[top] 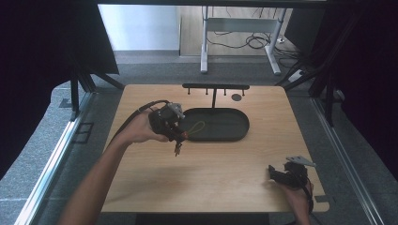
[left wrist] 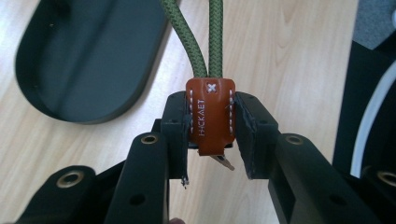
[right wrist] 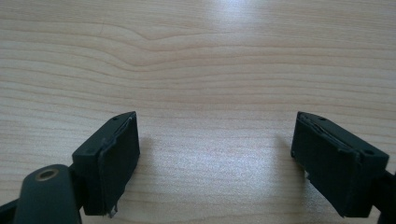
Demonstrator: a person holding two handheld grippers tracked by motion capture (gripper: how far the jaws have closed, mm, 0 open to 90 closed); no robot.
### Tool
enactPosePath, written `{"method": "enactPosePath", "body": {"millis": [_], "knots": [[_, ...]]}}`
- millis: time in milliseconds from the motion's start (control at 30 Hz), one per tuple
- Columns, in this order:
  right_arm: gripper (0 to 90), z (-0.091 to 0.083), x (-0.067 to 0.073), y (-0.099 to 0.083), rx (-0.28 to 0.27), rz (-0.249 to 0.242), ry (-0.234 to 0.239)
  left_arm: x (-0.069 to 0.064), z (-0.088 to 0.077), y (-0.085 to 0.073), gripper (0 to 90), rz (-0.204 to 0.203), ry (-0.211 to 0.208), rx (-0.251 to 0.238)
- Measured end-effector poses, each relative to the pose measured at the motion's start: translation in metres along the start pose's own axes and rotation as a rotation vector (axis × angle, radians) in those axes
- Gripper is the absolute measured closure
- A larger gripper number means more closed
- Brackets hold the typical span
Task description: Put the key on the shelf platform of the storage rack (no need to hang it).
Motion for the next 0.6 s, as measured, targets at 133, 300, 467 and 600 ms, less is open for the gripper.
{"method": "enactPosePath", "body": {"millis": [133, 300, 467, 600], "knots": [[15.6, 0.0, 0.0, 0.0, 0.0, -0.002, 0.001, 0.004, -0.001, 0.007, 67.0, -0.004, -0.008, -0.009], [15.6, 0.0, 0.0, 0.0, -0.001, -0.002, 0.001, 0.008, -0.003, 0.016, 66.9, -0.011, -0.002, -0.012], [15.6, 0.0, 0.0, 0.0, 0.001, 0.0, 0.001, 0.013, -0.004, 0.023, 66.9, -0.018, -0.005, -0.022], [15.6, 0.0, 0.0, 0.0, 0.0, -0.002, 0.002, 0.017, -0.005, 0.029, 66.9, -0.02, -0.004, -0.027]]}}
Point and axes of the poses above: each handheld gripper's, and its own axes: z roughly forward along the jaws, y roughly out of its top, x roughly to its left, the point moved 6 cm from there along z, roughly forward along the jaws, and after that the axes turned 8 degrees about -z, right-handed, at the moved point
